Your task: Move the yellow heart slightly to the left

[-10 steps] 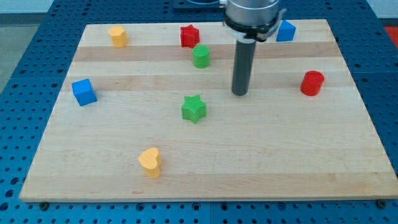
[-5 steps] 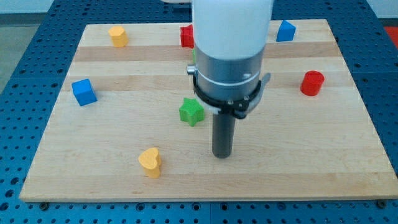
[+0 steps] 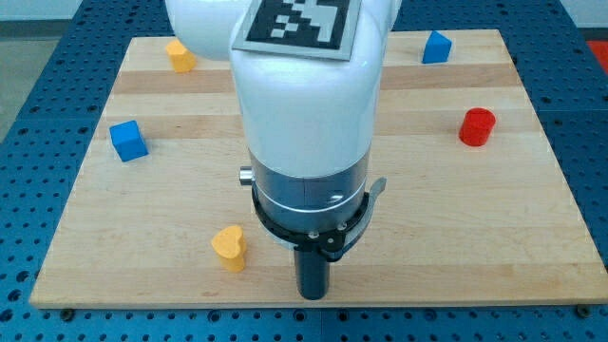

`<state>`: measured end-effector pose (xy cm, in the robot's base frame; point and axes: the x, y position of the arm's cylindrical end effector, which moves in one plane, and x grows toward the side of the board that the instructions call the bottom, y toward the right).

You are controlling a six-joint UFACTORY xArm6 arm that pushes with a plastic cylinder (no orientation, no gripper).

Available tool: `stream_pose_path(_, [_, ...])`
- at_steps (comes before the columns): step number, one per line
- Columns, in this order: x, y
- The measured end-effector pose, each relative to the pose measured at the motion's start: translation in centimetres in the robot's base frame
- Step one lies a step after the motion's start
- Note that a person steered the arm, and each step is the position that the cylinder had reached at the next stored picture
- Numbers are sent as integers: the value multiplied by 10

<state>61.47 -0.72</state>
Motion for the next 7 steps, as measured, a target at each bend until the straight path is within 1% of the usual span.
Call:
stream_pose_path(3, [4, 0])
stream_pose_path(4, [3, -12])
stream_pose_path(5, [-29, -36])
stream_pose_path(6, [-43, -94])
stream_pose_path(7, [-65, -153])
